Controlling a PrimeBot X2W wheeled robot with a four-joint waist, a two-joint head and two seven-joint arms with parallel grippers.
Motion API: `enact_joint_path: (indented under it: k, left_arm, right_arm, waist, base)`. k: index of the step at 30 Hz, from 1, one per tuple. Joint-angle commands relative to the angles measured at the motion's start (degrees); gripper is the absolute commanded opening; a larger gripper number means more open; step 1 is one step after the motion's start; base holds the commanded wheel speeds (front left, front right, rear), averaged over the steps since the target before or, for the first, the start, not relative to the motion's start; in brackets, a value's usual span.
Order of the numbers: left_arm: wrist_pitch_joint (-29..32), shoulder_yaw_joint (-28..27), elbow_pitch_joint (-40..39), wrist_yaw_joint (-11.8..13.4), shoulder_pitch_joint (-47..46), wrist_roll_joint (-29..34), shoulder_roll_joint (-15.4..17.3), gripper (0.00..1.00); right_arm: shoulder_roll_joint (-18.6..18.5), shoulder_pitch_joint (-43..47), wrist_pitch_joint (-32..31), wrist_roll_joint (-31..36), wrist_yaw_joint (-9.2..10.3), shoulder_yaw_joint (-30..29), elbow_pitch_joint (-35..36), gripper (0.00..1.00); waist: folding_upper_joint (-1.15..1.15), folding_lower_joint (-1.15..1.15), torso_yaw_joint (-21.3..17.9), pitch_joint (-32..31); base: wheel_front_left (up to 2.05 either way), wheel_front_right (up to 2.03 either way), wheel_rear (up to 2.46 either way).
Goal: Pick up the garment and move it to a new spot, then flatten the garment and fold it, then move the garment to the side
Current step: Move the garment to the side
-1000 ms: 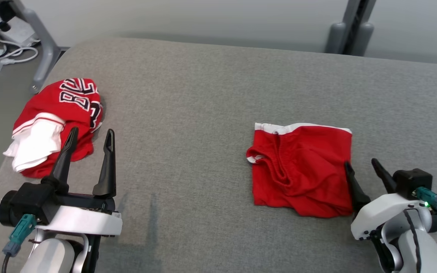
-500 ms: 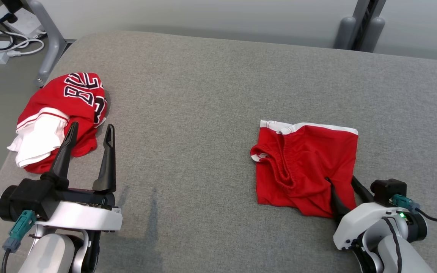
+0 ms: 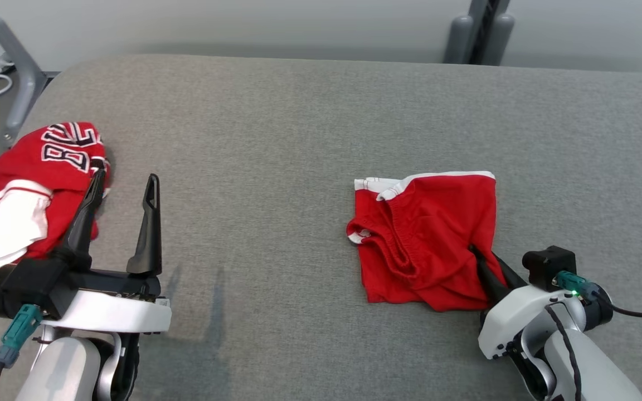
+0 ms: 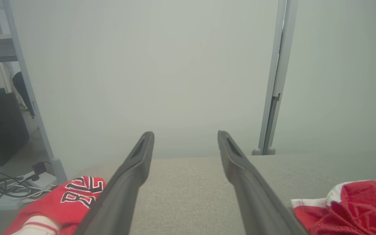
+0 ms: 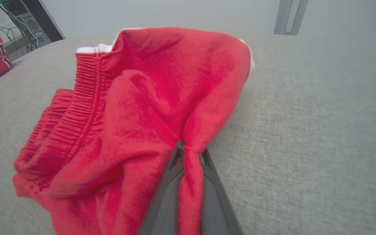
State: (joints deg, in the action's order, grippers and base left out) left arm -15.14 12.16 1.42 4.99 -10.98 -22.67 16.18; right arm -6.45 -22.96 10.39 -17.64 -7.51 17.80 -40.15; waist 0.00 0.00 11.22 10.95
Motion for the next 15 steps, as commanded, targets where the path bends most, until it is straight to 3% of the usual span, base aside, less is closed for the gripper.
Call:
enact_joint_path:
  k: [1,15]
  left_arm:
    - [0.0,-0.6,-0.4,-0.3,-0.7,0.6,0.3,1.0]
    - [0.1,-0.4,-2.0,-2.6,-3.2,2.4,1.5,1.0]
  right_arm:
    - [-1.1,-0.7,0.2,0.1,0.04,0.7,0.5,0.0]
    - [-6.6,-4.8,1.1,-0.9,0.04,8.2,0.4,0.0]
  waist:
    - [0.0,0.0,-2.7,0.6]
    - [0.0,0.0,-19.1,4.5]
  base:
    - [0.0,0.0,0.0]
    - [0.0,0.0,0.0]
